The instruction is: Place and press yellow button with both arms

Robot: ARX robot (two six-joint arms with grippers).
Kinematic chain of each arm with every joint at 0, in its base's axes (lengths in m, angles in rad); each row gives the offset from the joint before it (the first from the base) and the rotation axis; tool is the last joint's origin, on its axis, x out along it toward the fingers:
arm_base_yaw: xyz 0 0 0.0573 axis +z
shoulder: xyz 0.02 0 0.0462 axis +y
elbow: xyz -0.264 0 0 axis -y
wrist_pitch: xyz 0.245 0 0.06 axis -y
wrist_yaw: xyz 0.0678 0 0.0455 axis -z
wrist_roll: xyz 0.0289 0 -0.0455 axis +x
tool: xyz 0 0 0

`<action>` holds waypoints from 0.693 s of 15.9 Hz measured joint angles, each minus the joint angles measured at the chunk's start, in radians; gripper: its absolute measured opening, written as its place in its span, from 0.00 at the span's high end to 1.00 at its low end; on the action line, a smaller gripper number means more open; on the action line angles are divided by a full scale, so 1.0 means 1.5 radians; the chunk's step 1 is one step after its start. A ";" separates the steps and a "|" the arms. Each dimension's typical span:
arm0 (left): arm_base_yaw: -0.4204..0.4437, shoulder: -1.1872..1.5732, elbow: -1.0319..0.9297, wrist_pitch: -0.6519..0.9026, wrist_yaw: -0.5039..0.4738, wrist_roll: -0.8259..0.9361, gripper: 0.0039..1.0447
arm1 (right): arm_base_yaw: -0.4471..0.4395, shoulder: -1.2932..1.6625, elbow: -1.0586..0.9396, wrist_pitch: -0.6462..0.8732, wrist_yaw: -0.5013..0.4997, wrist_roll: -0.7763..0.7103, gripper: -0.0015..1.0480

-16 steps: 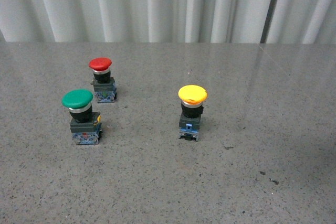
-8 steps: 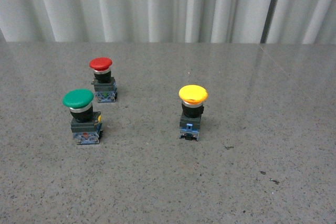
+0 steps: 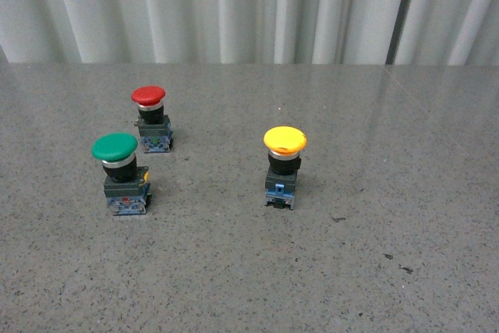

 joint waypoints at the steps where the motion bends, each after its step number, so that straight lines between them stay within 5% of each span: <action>1: 0.000 0.000 0.000 0.000 -0.001 0.000 0.06 | 0.000 -0.015 -0.005 -0.009 0.000 0.000 0.98; 11: 0.000 0.000 0.000 0.000 0.000 0.000 0.06 | 0.000 -0.141 -0.036 -0.092 -0.001 -0.001 0.98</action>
